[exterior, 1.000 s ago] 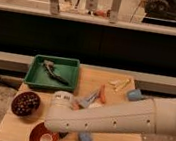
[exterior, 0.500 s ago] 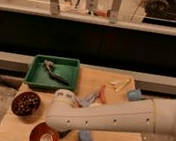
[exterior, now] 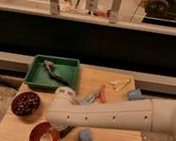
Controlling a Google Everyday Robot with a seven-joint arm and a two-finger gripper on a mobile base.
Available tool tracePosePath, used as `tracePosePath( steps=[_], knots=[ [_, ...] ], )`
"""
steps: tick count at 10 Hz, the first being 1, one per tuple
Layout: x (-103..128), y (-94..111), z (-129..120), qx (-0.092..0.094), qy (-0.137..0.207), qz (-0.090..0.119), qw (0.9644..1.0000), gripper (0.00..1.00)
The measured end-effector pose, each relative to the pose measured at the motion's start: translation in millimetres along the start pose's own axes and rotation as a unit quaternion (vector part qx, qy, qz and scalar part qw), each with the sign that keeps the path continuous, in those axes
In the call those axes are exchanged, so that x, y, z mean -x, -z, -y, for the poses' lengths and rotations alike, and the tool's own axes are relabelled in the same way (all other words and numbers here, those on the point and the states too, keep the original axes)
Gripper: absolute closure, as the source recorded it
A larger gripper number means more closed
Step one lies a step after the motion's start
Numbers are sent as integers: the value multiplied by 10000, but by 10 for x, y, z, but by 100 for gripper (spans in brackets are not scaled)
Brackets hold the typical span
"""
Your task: Place fork in red bowl
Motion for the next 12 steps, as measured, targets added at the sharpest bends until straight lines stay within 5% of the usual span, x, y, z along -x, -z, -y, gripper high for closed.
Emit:
tracePosePath(
  steps=[3, 7, 9, 12],
  knots=[
    [161, -14, 76, -92, 729, 274, 9969, 100],
    [339, -44, 83, -156, 1562, 643, 9855, 100],
    [480, -56, 70, -248, 2230, 1069, 9686, 100],
    [576, -95, 44, -266, 2717, 1470, 9507, 100]
  ],
)
